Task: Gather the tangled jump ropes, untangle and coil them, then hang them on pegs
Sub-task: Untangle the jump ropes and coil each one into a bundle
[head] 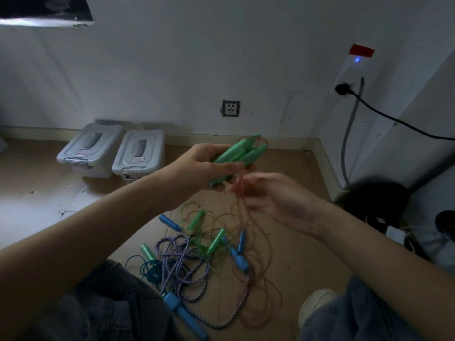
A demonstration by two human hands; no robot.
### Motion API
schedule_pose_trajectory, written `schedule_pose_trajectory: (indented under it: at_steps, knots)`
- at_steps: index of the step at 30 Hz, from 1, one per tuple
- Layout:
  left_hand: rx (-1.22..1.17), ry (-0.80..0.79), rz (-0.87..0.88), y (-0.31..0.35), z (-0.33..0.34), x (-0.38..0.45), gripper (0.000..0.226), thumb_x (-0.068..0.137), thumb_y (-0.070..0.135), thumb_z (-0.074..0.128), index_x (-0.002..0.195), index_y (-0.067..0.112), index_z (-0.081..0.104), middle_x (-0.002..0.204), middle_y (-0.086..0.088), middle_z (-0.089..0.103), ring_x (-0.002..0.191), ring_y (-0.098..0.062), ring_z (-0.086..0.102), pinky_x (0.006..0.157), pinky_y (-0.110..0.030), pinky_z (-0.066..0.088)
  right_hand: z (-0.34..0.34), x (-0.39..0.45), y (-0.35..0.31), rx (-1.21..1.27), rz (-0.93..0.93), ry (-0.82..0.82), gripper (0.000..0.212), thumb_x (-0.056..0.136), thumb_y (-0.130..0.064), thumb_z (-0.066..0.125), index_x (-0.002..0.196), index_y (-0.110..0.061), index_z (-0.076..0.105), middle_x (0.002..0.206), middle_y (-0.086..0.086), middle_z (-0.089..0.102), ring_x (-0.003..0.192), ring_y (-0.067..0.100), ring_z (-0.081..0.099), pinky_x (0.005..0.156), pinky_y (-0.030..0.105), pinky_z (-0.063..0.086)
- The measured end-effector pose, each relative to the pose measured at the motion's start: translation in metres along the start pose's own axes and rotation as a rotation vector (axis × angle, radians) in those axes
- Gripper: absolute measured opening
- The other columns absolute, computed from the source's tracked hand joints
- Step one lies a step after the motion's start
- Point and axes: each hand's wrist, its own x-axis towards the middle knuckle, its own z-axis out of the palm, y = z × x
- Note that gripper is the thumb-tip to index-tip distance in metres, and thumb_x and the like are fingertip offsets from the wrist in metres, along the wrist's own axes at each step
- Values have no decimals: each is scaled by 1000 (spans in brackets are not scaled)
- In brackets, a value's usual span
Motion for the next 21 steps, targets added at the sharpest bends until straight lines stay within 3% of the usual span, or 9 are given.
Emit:
schedule_pose_trajectory:
  at_steps: [1,3,5,8,11,14,16,18,21]
  knots:
    - [50,16,9,1,0,0,17,84,12,58,95,22,65,68,11,64,58,2,56,55,-11,47,-3,2,-3,114,-65,12,32,96,-9,34,106,-4,64,105,10,68,99,20,62,89,33,43]
    - [99,58,28,1,0,0,17,86,12,57,96,24,63,67,11,62,57,4,56,54,-11,47,-6,4,-8,289,-135,-24,34,92,-3,35,111,-5,63,110,10,68,105,20,62,90,32,41]
    - [100,76,45,2,1,-1,18,86,13,57,99,23,63,66,12,63,58,5,57,54,-10,47,-6,3,-9,197,-157,-91,29,88,-10,49,113,-7,63,109,5,68,106,19,62,88,31,45]
    - [73,79,47,4,0,-2,20,85,13,57,103,23,62,70,15,66,62,4,58,55,-11,48,2,1,-3,-21,-165,-72,27,81,-25,64,105,-12,64,87,-10,69,84,12,64,78,27,49]
    - [-15,123,51,5,-3,-1,22,85,13,57,99,30,62,80,9,66,68,-1,60,59,-15,50,13,0,-2,-99,-278,85,11,92,-14,53,89,-14,63,55,-15,51,47,1,46,48,15,42]
    - [-31,179,76,5,-6,-1,23,85,13,57,93,34,59,73,11,68,62,2,61,58,-14,51,14,-4,-5,-251,-278,144,27,98,-20,41,79,-16,60,48,-14,42,42,3,35,38,16,30]
    - [-10,248,101,2,-11,1,23,86,11,56,93,34,58,67,18,67,58,6,59,54,-10,49,12,-8,-8,-228,-199,26,34,100,-24,37,76,-12,57,50,-8,42,44,7,33,39,19,32]
    - [108,332,111,-6,-18,5,23,86,10,56,94,32,58,71,13,67,58,4,59,53,-8,48,10,-12,-11,-193,-140,-116,35,100,-26,35,76,-10,55,51,-6,42,44,8,33,41,20,35]
    - [644,383,105,-24,-19,12,23,88,11,54,110,17,58,83,8,60,61,-2,54,54,-10,46,7,-17,-16,-153,-63,-269,31,98,-26,36,78,-11,55,52,-7,41,44,6,33,41,18,36]
